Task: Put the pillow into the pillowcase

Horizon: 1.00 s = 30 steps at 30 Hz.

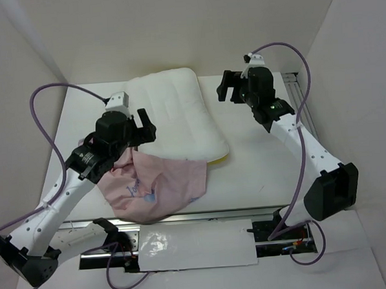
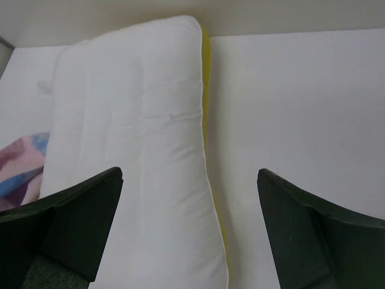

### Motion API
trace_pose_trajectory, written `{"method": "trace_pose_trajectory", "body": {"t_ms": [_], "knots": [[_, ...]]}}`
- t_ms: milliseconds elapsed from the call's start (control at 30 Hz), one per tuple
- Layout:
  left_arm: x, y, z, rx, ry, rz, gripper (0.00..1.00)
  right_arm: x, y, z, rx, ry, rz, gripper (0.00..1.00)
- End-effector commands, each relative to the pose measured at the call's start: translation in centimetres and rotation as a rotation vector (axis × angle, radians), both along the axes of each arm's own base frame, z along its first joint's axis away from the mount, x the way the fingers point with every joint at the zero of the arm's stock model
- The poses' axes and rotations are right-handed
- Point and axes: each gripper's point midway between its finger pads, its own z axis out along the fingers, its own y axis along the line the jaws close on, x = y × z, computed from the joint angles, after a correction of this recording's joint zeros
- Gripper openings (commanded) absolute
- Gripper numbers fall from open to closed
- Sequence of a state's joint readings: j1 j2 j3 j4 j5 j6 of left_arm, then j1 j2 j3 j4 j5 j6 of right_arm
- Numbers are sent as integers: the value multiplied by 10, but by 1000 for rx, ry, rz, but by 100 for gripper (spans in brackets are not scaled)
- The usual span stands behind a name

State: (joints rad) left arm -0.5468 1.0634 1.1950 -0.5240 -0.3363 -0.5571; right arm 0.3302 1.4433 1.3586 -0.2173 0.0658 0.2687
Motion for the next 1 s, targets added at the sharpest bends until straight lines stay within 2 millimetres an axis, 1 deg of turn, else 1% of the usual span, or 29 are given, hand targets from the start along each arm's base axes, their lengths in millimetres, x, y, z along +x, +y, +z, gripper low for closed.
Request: {"method": "trace_pose_trajectory", "body": {"t_ms": [0, 33, 67, 100, 133, 167, 200, 233, 267, 300, 367, 400, 433, 467, 500, 533, 567, 600, 633, 667, 700, 733, 767, 800, 833, 867, 900, 933, 967], "knots": [[-13, 13, -18, -21, 39, 70, 100, -15, 18, -20, 31, 35, 78, 100], [-16, 19, -26, -26, 66, 101, 100, -25, 26, -29, 36, 49, 118, 100], [-21, 21, -35, -33, 94, 114, 100, -27, 31, -34, 44, 52, 146, 100], [-27, 28, -55, -35, 158, 153, 100, -37, 47, -40, 54, 66, 235, 100], [-32, 26, -65, -36, 193, 149, 100, -41, 49, -47, 57, 82, 256, 100], [-34, 29, -74, -36, 220, 158, 100, -40, 55, -68, 41, 141, 264, 100], [-41, 32, -91, -34, 275, 174, 100, -37, 53, -76, 27, 171, 247, 100], [-44, 33, -99, -33, 292, 182, 100, -33, 57, -75, 3, 174, 256, 100], [-47, 31, -107, -32, 315, 168, 100, -34, 63, -94, -32, 226, 276, 100], [-52, 33, -121, -32, 352, 176, 100, -31, 63, -97, -46, 234, 281, 100], [-55, 24, -130, -59, 377, 132, 100, -32, 74, -105, -68, 238, 282, 100], [-61, 21, -138, -68, 396, 112, 100, -26, 71, -110, -95, 233, 237, 100], [-62, 19, -143, -71, 405, 103, 100, -32, 74, -120, -118, 249, 232, 100], [-60, 15, -145, -87, 397, 90, 100, -27, 76, -122, -123, 224, 214, 100], [-60, 11, -147, -101, 397, 73, 100, -24, 72, -131, -128, 230, 180, 100], [-64, 5, -153, -104, 403, 17, 100, -24, 74, -138, -134, 237, 167, 100], [-64, 1, -153, -113, 398, -8, 100, -21, 73, -156, -153, 270, 159, 100], [-59, -5, -150, -131, 381, -23, 100, -18, 75, -159, -148, 278, 155, 100], [-60, -6, -154, -135, 385, -30, 100, -16, 77, -165, -153, 291, 155, 100], [-59, -7, -160, -130, 395, -28, 99, -10, 81, -165, -159, 285, 171, 99], [-56, -8, -162, -129, 397, -28, 94, -6, 84, -182, -174, 318, 171, 96], [-56, -14, -166, -128, 395, -57, 92, -6, 88, -190, -173, 342, 190, 85], [-55, -17, -171, -128, 412, -66, 89, -1, 88, -203, -176, 367, 190, 80], [-55, -17, -175, -121, 426, -64, 84, -2, 89, -212, -171, 391, 193, 74], [-53, -19, -176, -122, 424, -64, 79, 1, 88, -217, -156, 406, 185, 66], [-50, -20, -178, -121, 426, -64, 73, 0, 87, -233, -168, 436, 184, 54], [-50, -20, -186, -110, 449, -60, 67, -1, 83, -241, -159, 467, 174, 37], [-50, -20, -189, -104, 460, -58, 53, -1, 78, -248, -149, 494, 153, 21], [-50, -20, -192, -99, 469, -56, 42, 3, 65, -254, -145, 515, 114, 0]]}}
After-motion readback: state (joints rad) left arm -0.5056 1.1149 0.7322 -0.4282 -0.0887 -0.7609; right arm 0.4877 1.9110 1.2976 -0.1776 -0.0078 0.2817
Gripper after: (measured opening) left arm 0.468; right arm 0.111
